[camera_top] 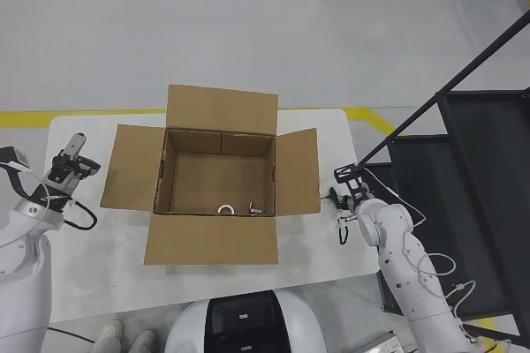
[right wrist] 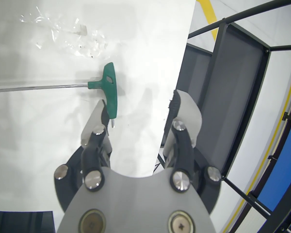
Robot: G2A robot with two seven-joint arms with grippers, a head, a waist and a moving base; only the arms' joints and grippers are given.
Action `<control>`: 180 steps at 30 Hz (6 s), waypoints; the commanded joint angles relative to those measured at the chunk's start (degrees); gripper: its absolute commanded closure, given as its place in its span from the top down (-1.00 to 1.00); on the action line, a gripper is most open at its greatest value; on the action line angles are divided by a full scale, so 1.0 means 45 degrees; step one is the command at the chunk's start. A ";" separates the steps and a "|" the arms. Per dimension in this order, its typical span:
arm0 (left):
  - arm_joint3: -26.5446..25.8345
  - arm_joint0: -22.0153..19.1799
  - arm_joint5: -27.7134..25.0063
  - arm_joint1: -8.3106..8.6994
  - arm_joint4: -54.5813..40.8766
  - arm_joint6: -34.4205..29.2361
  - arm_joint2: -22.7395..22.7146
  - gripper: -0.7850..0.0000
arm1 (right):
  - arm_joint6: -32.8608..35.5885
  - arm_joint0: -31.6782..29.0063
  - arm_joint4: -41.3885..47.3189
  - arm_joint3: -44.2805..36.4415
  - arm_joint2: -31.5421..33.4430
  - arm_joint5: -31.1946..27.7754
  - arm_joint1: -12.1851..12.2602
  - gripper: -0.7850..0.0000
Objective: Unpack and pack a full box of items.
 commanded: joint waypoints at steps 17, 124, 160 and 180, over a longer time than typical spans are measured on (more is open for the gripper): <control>0.0000 0.0000 0.0000 0.0000 0.0000 0.0000 0.0000 1.00 | -0.0800 -0.1982 0.3525 -0.8402 0.3039 -0.0028 0.0159 1.00; 0.0000 0.0000 0.0000 0.0000 0.0000 0.0000 0.0000 1.00 | -0.1229 0.2477 0.3807 -0.3972 -0.6811 0.1820 -0.0955 1.00; 0.0000 0.0000 0.0000 0.0000 0.0000 0.0000 0.0000 1.00 | 0.2842 0.4429 0.5751 -0.1921 -0.8158 0.8031 -0.1995 1.00; 0.0000 0.0000 0.0000 0.0000 0.0000 0.0000 0.0000 1.00 | 0.2068 0.4659 0.7689 -0.0936 -0.7914 0.9318 -0.2403 1.00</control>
